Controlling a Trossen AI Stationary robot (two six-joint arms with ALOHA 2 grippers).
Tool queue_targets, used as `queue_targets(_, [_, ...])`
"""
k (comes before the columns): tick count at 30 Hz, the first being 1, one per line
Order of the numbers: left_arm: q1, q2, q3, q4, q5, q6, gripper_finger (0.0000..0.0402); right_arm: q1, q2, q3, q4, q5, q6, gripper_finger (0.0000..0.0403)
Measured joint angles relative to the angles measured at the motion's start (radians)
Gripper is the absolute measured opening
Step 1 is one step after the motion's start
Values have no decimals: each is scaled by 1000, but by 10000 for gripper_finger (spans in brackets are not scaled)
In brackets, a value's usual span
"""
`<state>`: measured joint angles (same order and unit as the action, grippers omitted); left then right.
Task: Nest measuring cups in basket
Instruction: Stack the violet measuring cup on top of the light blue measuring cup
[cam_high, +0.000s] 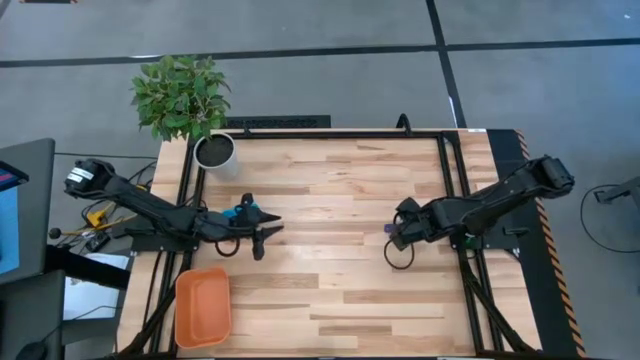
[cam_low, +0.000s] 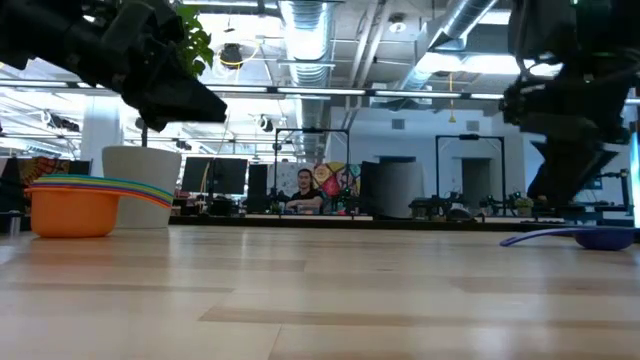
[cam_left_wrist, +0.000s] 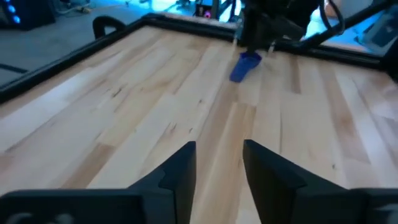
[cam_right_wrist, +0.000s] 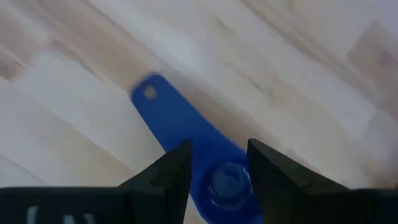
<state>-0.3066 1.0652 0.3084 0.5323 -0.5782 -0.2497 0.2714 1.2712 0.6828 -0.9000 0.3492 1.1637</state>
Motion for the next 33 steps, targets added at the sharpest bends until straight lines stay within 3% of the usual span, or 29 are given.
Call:
queue_targets(15, [1, 205, 0, 40, -13, -87, 130, 37, 142, -2, -179, -190, 113, 127])
queue_targets(23, [2, 229, 17, 72, -13, -69, 130, 58, 196, 12, 47, -367, 75, 101])
queue_targets(33, [2, 229, 45, 73, -14, -21, 130, 68, 201, 186, 276, -275, -76, 102])
